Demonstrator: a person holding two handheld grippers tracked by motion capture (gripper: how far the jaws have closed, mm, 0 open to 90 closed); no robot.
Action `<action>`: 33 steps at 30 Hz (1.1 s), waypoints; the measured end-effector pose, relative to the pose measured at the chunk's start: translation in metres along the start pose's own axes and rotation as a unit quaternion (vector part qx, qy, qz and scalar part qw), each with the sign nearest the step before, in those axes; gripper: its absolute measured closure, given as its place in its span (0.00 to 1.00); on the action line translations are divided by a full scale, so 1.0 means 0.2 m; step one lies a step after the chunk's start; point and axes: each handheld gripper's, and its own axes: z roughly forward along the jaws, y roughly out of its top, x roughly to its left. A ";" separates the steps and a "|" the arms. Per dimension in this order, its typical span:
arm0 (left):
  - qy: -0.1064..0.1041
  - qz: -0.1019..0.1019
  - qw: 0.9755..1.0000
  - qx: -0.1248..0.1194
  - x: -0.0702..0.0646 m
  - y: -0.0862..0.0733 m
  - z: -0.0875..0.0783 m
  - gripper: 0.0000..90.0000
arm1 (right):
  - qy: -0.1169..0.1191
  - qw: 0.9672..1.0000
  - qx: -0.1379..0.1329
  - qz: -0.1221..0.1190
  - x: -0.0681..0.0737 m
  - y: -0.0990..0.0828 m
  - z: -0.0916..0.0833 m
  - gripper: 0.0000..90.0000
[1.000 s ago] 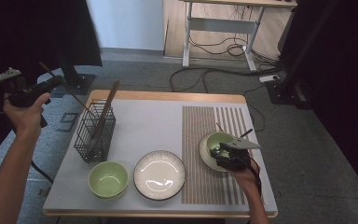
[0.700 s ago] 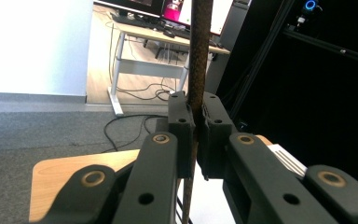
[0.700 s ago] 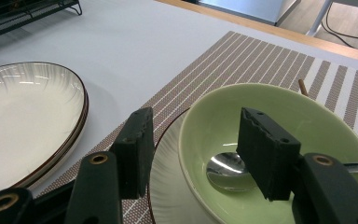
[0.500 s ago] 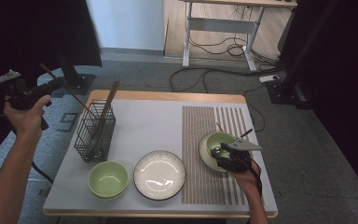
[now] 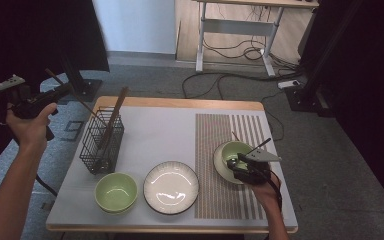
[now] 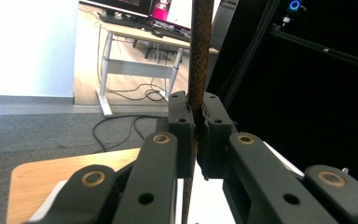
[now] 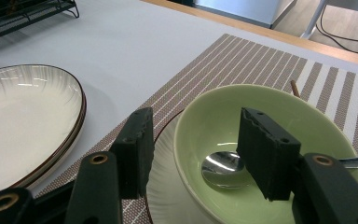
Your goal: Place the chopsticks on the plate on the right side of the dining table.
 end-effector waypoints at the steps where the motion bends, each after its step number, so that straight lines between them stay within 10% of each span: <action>1: -0.002 0.000 1.000 0.001 0.00 0.00 0.00 0.94 | 0.000 1.000 0.000 0.000 0.00 0.00 0.00 0.51; 33: -0.024 0.000 1.000 -0.003 -0.07 0.04 0.02 0.94 | -0.002 1.000 0.000 0.002 -0.02 -0.01 0.00 0.51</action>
